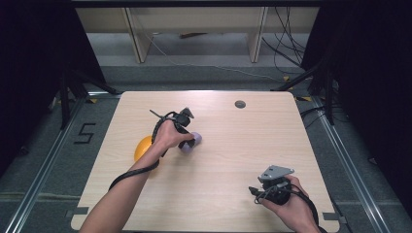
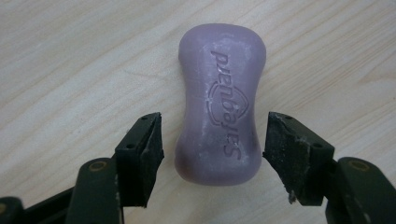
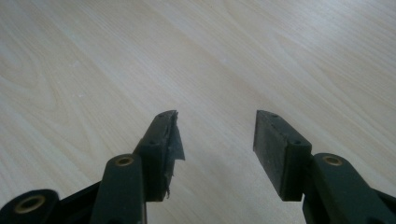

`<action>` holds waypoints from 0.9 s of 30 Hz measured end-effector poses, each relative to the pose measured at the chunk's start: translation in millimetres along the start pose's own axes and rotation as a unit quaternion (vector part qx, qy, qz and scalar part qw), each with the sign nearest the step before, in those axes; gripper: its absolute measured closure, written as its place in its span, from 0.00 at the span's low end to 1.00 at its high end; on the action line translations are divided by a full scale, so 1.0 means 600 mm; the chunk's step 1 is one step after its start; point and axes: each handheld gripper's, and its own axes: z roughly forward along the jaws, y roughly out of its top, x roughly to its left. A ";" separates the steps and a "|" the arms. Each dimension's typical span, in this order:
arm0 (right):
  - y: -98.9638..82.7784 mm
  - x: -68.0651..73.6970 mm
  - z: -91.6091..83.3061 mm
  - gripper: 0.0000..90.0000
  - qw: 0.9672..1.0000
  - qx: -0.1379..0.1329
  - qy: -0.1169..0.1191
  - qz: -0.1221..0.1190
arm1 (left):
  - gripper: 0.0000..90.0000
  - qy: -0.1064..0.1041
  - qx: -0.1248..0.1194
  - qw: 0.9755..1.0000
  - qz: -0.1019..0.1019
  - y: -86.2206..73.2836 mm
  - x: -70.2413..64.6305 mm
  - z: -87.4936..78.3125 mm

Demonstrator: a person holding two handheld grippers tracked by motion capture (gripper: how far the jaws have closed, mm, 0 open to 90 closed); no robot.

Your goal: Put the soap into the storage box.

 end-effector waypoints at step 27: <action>0.000 0.000 0.000 0.56 1.000 0.001 0.002 -0.001 | 0.44 0.010 0.012 1.000 0.004 0.013 -0.013 0.039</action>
